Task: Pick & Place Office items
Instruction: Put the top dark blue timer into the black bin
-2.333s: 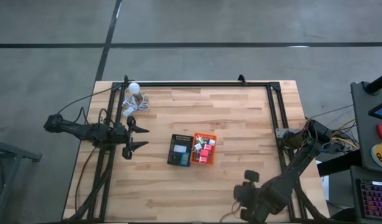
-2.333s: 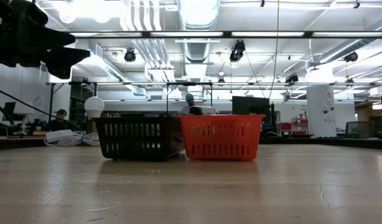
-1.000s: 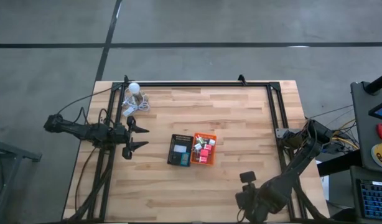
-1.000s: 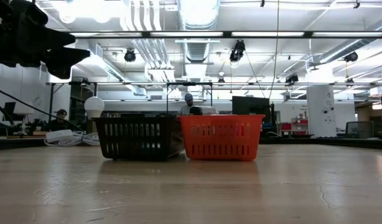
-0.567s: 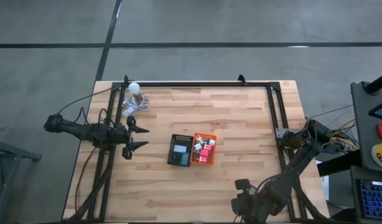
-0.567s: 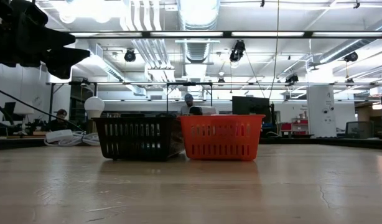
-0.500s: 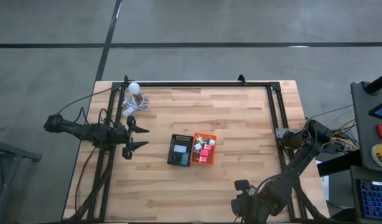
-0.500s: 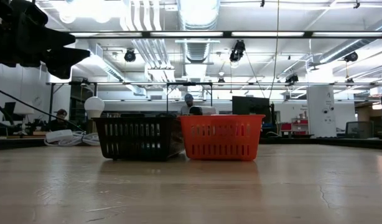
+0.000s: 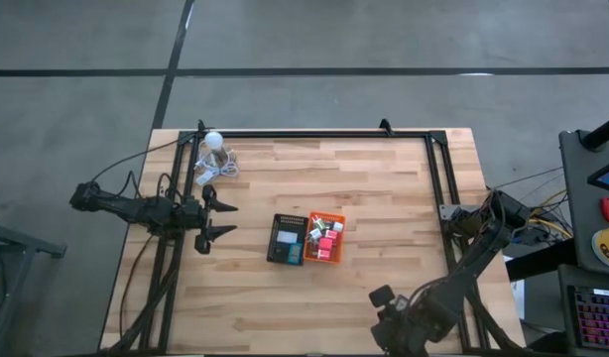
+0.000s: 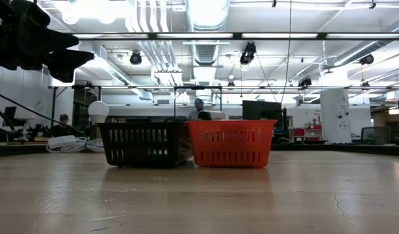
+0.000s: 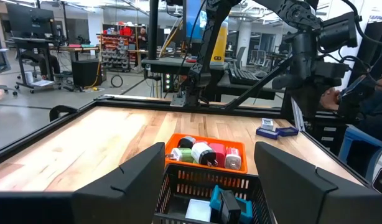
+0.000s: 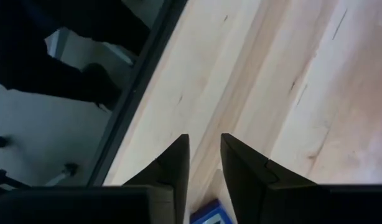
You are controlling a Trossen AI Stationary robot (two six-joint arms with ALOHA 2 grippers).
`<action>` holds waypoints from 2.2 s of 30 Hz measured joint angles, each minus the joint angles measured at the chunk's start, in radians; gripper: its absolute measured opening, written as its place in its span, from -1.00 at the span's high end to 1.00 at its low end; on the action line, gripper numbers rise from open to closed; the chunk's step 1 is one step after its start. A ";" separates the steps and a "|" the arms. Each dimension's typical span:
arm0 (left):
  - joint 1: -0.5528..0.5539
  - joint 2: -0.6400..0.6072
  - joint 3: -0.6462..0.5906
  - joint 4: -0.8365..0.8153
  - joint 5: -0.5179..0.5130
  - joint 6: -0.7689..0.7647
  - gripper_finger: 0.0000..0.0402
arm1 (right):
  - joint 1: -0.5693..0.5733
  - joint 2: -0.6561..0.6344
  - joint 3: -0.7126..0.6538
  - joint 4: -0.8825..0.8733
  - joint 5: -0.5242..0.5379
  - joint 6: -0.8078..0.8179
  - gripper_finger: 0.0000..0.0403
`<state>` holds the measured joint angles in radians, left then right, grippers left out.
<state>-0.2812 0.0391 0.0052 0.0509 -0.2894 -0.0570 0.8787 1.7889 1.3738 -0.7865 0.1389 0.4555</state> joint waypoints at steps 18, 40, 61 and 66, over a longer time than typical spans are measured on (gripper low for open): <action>0.000 0.000 0.000 0.000 0.000 0.000 -0.26 | 0.001 0.000 -0.102 -0.105 -0.214 -0.111 -0.13; 0.000 0.000 0.000 0.000 0.000 0.000 -0.26 | -0.002 0.000 -0.257 -0.144 -0.112 -0.351 -0.27; 0.000 0.000 0.000 0.000 0.000 0.000 -0.26 | -0.002 0.000 -0.325 -0.017 -0.117 -0.343 -0.25; 0.000 0.000 0.000 0.000 0.000 0.000 -0.26 | -0.002 -0.001 -0.340 -0.003 -0.124 -0.343 -0.21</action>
<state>-0.2810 0.0391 0.0054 0.0509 -0.2896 -0.0568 0.8768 1.7875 1.0336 -0.7892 0.0151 0.1127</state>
